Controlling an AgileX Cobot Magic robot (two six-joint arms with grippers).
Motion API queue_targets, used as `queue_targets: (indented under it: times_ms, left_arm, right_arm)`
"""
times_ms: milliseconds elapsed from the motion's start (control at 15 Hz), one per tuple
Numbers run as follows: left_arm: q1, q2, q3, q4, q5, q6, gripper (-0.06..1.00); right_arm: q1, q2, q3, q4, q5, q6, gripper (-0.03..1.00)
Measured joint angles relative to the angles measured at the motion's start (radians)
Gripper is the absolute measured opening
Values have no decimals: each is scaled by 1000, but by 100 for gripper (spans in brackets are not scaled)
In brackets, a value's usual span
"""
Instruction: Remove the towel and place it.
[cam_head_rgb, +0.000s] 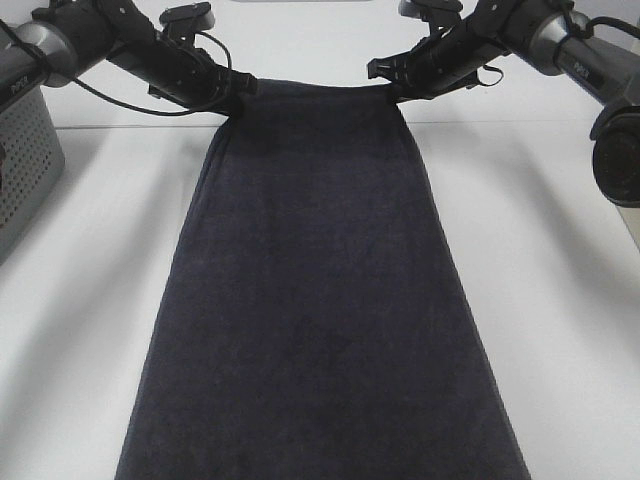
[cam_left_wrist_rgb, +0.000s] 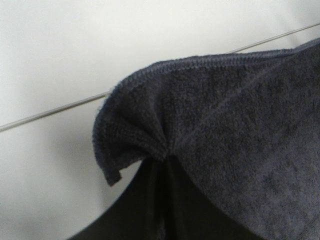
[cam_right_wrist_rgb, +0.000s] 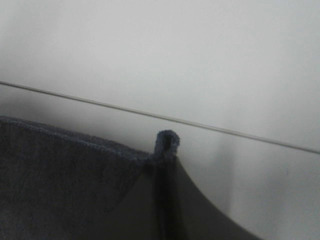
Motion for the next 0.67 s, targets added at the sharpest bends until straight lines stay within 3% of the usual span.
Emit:
queue_targets:
  times_ms: [333,667]
  left_arm:
    - [0,1,0,2,-70,24,1]
    - [0,1,0,18,-125,25,1]
  right_arm:
    - [0,0,0,66,-59,-116,1]
    - [0,3,0,92,-115,-145,1]
